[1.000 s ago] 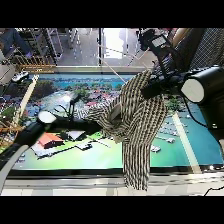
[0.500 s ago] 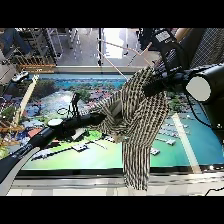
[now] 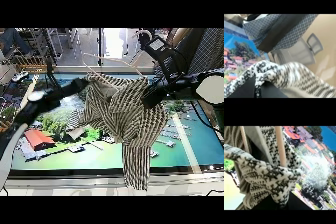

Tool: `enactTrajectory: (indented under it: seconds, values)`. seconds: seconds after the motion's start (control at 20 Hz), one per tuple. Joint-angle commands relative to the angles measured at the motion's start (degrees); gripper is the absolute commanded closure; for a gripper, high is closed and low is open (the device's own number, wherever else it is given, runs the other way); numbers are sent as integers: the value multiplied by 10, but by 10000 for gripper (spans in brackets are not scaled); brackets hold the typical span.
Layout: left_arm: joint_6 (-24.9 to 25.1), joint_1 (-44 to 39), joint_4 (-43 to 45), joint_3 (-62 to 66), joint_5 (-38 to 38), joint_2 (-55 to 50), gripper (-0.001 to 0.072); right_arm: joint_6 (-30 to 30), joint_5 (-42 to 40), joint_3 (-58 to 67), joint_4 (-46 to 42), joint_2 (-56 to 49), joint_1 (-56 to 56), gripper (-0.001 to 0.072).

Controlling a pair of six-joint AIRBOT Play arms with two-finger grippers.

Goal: Fold the clothes and pants, and hang the long-sleeved shirts on hangers.

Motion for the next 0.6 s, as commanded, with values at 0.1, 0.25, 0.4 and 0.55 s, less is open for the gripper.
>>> enactTrajectory:
  seconds: [0.1,0.25,0.4,0.55]
  values:
    - [-181,80,154,161,-211,-44,686,-75,40,-5,-43,-13,0,660]
    - [-210,109,154,181,-267,-44,686,-110,27,-5,-78,-33,0,660]
    - [-212,118,156,181,-296,-46,686,-141,2,-5,-93,-44,0,660]
    - [-212,118,140,182,-333,-46,685,-187,1,-8,-157,-54,2,661]
